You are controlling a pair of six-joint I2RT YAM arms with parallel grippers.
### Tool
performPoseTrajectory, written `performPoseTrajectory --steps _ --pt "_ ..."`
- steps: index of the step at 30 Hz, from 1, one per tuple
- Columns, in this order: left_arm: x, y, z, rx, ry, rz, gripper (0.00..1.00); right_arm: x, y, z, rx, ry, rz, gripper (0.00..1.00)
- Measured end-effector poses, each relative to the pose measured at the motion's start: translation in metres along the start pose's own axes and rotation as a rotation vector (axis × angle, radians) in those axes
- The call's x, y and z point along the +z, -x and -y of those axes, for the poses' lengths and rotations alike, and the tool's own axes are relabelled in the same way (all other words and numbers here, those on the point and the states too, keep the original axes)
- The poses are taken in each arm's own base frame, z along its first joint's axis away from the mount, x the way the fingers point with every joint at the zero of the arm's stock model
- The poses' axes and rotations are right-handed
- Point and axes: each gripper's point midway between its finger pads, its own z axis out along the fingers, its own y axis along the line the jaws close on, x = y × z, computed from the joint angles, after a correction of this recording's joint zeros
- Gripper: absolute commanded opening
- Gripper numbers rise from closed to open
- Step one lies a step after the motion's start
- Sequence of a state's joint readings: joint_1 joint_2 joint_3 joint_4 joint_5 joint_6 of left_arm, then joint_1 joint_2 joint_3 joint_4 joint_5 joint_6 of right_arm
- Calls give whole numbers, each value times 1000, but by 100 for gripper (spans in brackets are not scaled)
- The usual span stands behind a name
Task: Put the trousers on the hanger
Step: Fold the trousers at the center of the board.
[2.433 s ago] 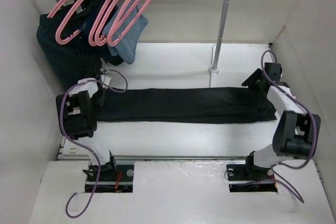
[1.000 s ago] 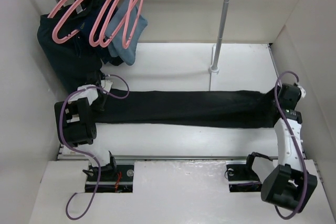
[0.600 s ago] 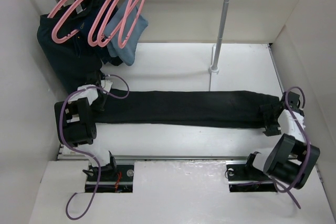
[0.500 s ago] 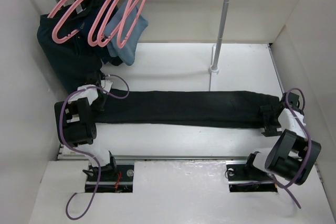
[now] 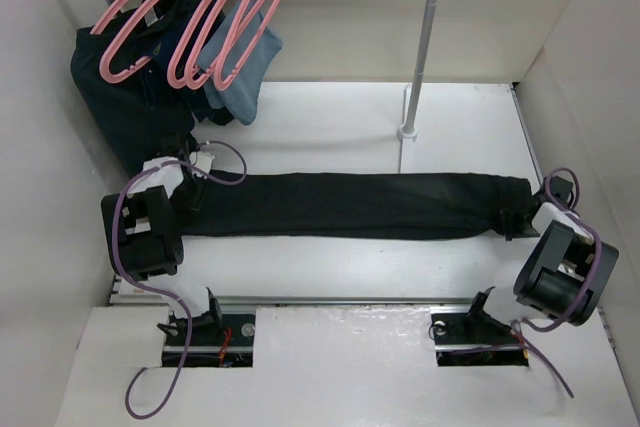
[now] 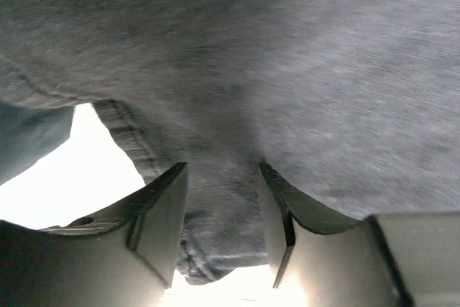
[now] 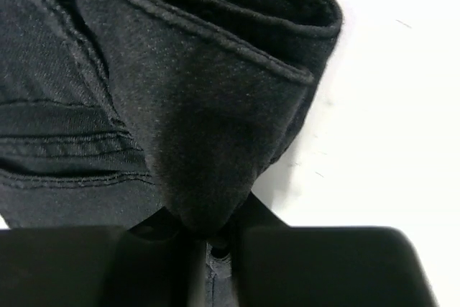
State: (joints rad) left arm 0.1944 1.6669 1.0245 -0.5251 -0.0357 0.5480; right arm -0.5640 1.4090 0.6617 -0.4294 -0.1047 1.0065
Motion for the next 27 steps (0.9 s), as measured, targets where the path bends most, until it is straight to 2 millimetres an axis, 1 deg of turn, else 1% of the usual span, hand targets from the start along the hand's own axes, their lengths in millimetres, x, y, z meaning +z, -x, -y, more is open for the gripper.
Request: performPoseTrajectory --steps 1,3,5,6,8,9,10,11,13,15,17,18,19,20,21,22,24,26,27 --pt "-2 1 3 1 -20 0 42 0 0 -2 -3 17 4 0" --pt "-5 2 8 3 -52 0 46 0 0 -4 -13 38 11 0" --pt "-9 3 12 5 -80 1 46 -3 1 -3 -29 44 23 0" --pt "-10 4 13 6 -91 3 47 -6 1 -4 -44 41 36 0" --pt "-13 5 15 7 -107 2 47 -18 3 -7 -93 32 81 0" --pt "-14 5 16 8 -113 2 47 -28 6 -14 -128 36 119 0" --pt "-14 5 17 9 -119 2 47 -43 10 -24 -168 49 165 0" --pt "-15 4 18 9 -125 -1 47 -60 16 -41 -211 79 216 0" --pt "-15 2 20 10 -134 -8 47 -104 26 -84 -299 177 341 0" --pt "-16 1 22 13 -139 -13 48 -156 32 -129 -386 280 481 0" --pt "-17 2 22 14 -145 -11 48 -205 24 -167 -464 380 596 0" --pt "-18 4 23 15 -149 -9 48 -226 19 -180 -500 419 640 0" --pt "-18 7 23 16 -153 -4 51 -242 13 -191 -528 454 671 0" --pt "-18 9 23 18 -156 -2 51 -255 8 -199 -550 476 697 0" --pt "-19 13 23 21 -158 1 51 -264 8 -204 -564 478 722 0" --pt "-18 16 23 26 -161 6 51 -268 11 -206 -569 465 746 0" --pt "-18 21 27 39 -169 11 52 -269 24 -205 -579 410 796 0" --pt "-18 22 33 51 -182 10 52 -265 40 -197 -602 333 843 0" --pt "-18 22 35 55 -188 9 52 -266 45 -193 -620 298 866 0"
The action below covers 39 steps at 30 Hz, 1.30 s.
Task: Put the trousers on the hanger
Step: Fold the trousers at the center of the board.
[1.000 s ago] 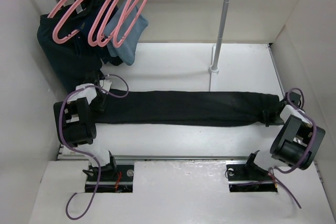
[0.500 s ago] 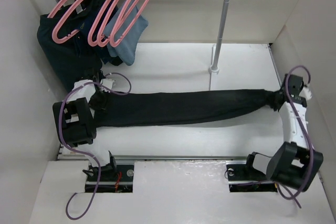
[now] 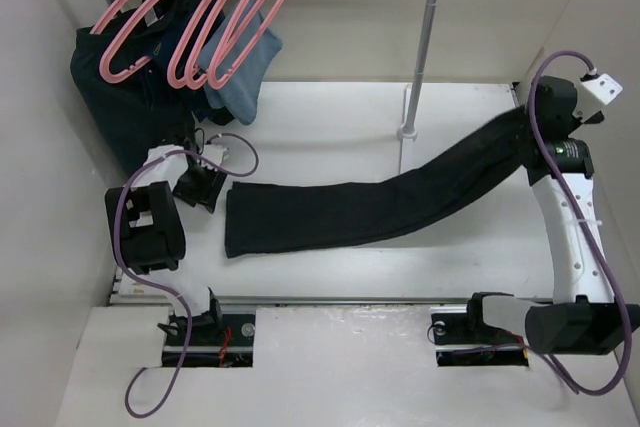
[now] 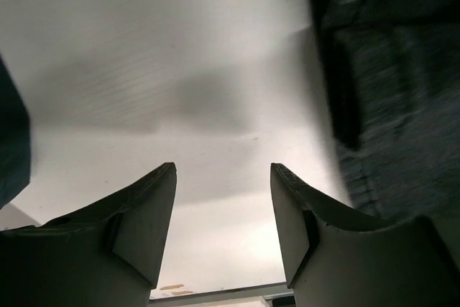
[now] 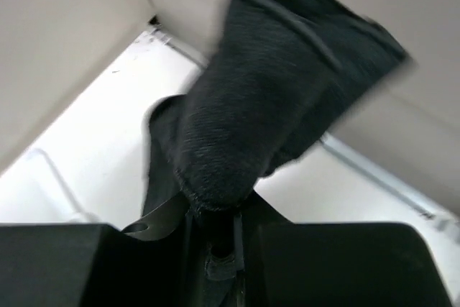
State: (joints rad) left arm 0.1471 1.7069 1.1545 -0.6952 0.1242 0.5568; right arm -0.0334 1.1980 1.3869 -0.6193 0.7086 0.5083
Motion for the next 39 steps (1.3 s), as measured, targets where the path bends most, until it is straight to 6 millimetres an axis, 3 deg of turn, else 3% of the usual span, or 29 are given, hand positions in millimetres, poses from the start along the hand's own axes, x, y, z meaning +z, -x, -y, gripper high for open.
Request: performPoseTrajectory --steps 2,4,6,8,10,13,18,22,25,29,34,39 --pt "0 1 5 8 -14 0 52 -5 3 5 -74 -41 29 0" --pt "1 3 10 14 -31 4 52 -25 2 -13 -158 -23 71 0" --pt "1 4 16 21 -46 5 52 -58 -11 -54 -239 77 95 0" --pt "1 6 20 24 -59 10 52 -99 -37 -103 -306 209 105 0" --pt "2 8 26 30 -76 15 52 -149 -81 -155 -366 373 83 0" --pt "6 11 35 44 -105 15 52 -208 -160 -207 -447 537 17 0" --pt "26 6 50 68 -152 -34 51 -281 -286 -254 -549 691 -114 0" --pt "26 8 51 64 -146 -33 51 -307 -358 -272 -605 739 -203 0" --pt "27 9 52 60 -145 -34 51 -312 -388 -274 -632 753 -243 0" --pt "28 10 51 51 -141 -48 50 -324 -396 -272 -665 809 -246 0" --pt "28 10 49 33 -135 -70 50 -348 -401 -246 -733 904 -208 0" --pt "29 10 49 19 -126 -83 48 -356 -386 -232 -713 926 -186 0"
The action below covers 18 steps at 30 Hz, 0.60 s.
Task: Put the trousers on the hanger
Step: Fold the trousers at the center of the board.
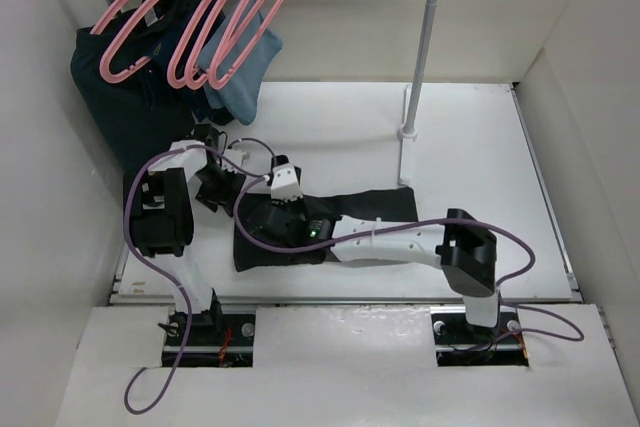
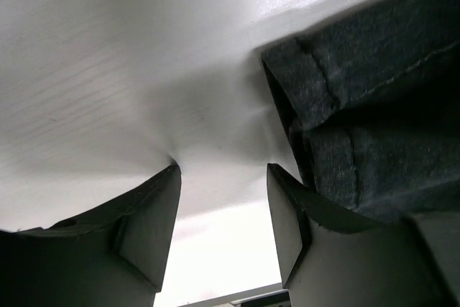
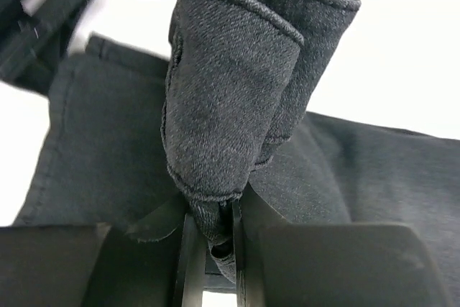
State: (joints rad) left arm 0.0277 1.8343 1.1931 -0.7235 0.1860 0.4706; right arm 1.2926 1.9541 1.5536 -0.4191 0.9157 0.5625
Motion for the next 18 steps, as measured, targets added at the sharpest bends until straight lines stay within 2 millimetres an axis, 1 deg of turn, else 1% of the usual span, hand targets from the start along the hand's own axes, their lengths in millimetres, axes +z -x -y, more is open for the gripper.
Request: performPoseTrajectory --steps 6,8,10,12,14,16,18 --pt "-1 1 0 -20 0 -4 46 -15 35 21 98 -27 63 0" --pt "-1 1 1 -22 -6 -3 46 -19 42 24 113 -31 80 0" --pt "-1 1 1 -22 -6 -3 46 -22 45 24 88 -15 94 0" --pt "-1 1 1 -22 -7 -3 46 -26 41 22 22 29 105 0" --pt "-1 1 1 -23 -5 -4 46 -30 33 8 -55 119 89 1" --pt "-1 1 1 -26 -3 -6 46 -35 25 -14 -118 219 72 4" --pt "-1 1 0 -32 -2 -10 46 -37 13 -37 -172 314 53 12"
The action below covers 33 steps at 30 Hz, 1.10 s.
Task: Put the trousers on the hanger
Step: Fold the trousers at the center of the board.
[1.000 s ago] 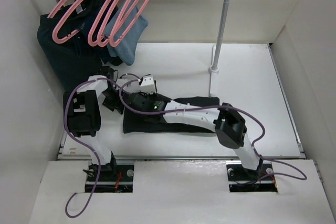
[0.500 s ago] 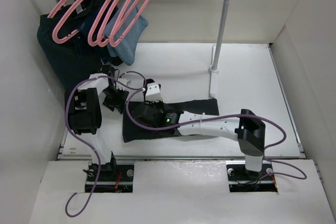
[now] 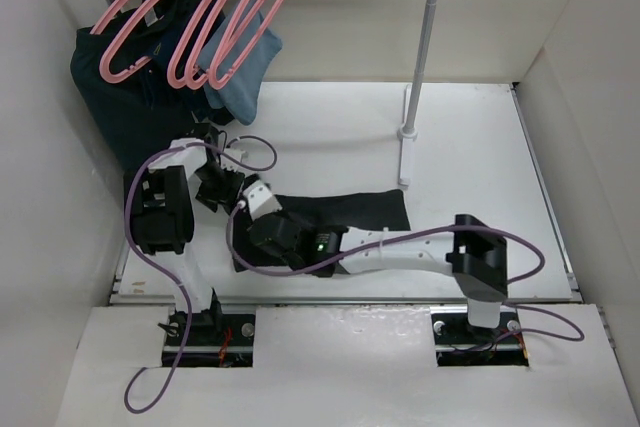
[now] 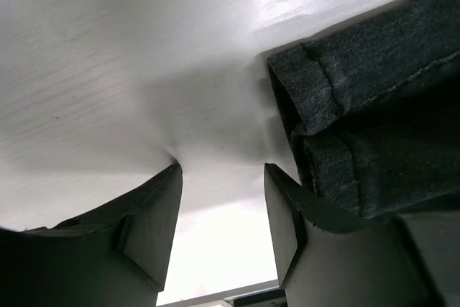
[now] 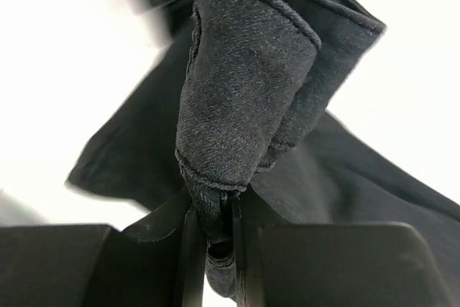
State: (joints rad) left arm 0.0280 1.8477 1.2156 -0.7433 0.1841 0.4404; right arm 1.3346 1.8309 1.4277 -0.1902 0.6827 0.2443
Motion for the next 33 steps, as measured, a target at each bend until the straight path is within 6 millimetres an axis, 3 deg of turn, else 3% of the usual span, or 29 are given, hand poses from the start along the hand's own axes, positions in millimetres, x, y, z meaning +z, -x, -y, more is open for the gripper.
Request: performPoseTrajectory --steps 1,2,3,6,9,10,11,12,16,19,22,23,25,27,29,30,33 --pt "0 0 -1 -6 1 -2 47 3 -6 -13 -26 47 -11 18" --pt "-1 0 -2 -14 0 -5 47 8 -14 -28 -58 98 -29 40" --pt "-1 0 -3 -24 -2 -7 48 13 -26 -43 -94 151 -56 51" --pt "-3 3 -10 -52 4 -3 48 24 -65 -87 -213 307 -144 60" --pt "-4 5 -16 -67 17 4 49 22 -99 -102 -331 395 -219 63" --pt "-6 4 -17 -72 21 4 49 19 -102 -104 -353 412 -229 69" --pt "-7 4 -19 -74 26 4 49 16 -100 -105 -364 430 -227 69" --pt "-9 4 -20 -73 34 5 49 12 -94 -106 -368 445 -217 100" --pt "-26 5 -23 -64 76 34 52 -20 -57 -92 -346 483 -143 100" --pt "-51 10 -24 -47 115 100 53 -49 -10 -79 -280 498 -41 100" --pt "-73 12 -23 -20 137 142 55 -72 23 -65 -182 506 36 85" --pt "-78 13 -22 -9 139 152 56 -76 28 -57 -138 507 43 64" --pt "-87 10 -18 23 126 158 58 -72 23 -34 -31 484 21 39" --pt "-93 3 -7 63 82 153 58 -51 5 5 96 405 -42 17" --pt "-95 -6 2 99 45 138 58 -25 -29 57 255 276 -133 12" --pt "-92 -11 7 117 36 129 58 -12 -50 87 330 195 -183 5" --pt "-66 -42 22 150 6 45 57 4 -106 159 520 -15 -303 0"
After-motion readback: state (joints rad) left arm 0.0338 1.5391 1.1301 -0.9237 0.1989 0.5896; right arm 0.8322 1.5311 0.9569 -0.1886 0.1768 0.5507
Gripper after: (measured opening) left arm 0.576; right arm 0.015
